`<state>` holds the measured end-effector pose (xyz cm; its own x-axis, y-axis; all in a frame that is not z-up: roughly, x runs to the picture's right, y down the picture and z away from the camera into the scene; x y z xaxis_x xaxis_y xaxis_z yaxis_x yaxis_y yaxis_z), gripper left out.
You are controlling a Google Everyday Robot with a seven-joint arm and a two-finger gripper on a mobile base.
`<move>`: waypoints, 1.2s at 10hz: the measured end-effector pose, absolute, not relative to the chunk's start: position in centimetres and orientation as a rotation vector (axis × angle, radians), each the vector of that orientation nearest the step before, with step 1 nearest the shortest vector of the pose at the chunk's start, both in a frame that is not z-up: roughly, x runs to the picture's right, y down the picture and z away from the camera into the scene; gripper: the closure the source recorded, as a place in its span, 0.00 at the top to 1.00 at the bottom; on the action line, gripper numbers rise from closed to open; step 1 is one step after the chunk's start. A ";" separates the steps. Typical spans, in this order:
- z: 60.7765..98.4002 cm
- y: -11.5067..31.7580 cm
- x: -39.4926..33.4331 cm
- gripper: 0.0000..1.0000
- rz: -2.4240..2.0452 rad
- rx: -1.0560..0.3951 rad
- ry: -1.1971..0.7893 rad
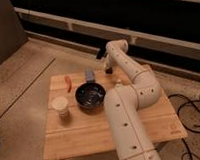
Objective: Place the eraser on the white sponge
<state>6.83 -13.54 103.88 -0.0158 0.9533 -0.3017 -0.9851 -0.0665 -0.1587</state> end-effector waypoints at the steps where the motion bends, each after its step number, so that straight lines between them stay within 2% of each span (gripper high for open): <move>1: 103.5 -14.1 5.6 0.00 1.584 -0.376 0.085; 4: 102.6 -14.5 1.8 0.00 1.561 -0.408 0.038; 8: 99.3 -15.5 -4.1 0.00 1.496 -0.425 -0.064; 10: 98.3 -14.0 -5.3 0.00 1.479 -0.435 -0.068; 12: 98.9 -10.6 -5.4 0.00 1.467 -0.458 -0.006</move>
